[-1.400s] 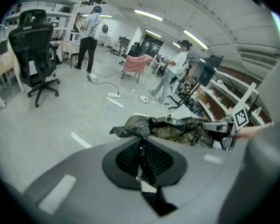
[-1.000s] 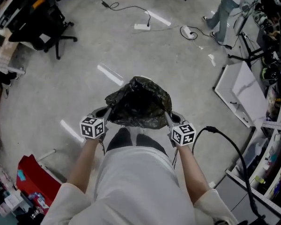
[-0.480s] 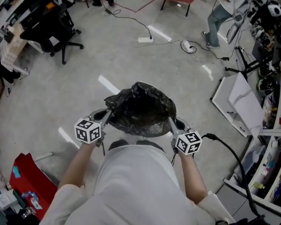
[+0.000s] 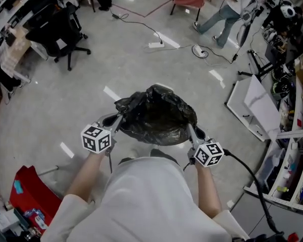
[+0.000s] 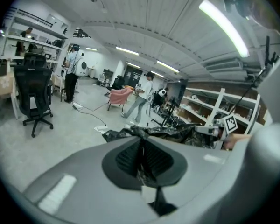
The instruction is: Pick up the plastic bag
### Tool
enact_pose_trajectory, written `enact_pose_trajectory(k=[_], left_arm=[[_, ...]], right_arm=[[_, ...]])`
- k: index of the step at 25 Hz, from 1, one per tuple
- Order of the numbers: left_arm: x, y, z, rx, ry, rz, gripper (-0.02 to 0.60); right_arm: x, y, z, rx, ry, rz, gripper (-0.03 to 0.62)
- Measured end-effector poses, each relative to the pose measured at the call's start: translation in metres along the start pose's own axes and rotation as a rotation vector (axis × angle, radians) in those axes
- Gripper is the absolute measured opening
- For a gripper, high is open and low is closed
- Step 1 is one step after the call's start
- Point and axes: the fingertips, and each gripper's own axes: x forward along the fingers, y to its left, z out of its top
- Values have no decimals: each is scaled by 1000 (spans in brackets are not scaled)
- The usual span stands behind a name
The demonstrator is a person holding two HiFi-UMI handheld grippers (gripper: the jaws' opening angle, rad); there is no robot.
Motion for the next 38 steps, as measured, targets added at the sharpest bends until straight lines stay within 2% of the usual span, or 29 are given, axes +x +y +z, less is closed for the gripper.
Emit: enact_pose_trajectory(k=[10, 19, 24, 30, 38], left_arm=[[-61, -10, -24, 86, 24, -37, 6], [-69, -30, -34, 138, 50, -61, 6], [-67, -52, -33, 140, 53, -50, 6], [-67, -74, -31, 112, 37, -43, 6], [-50, -95, -32, 132, 43, -30, 6]], right_arm=[[-41, 68, -13, -24, -75, -89, 3], [-78, 75, -31, -30, -69, -144, 3], [-102, 65, -26, -25, -84, -130, 3], [-116, 69, -24, -55, -72, -61, 2], [-124, 58, -20, -51, -74, -21, 2]])
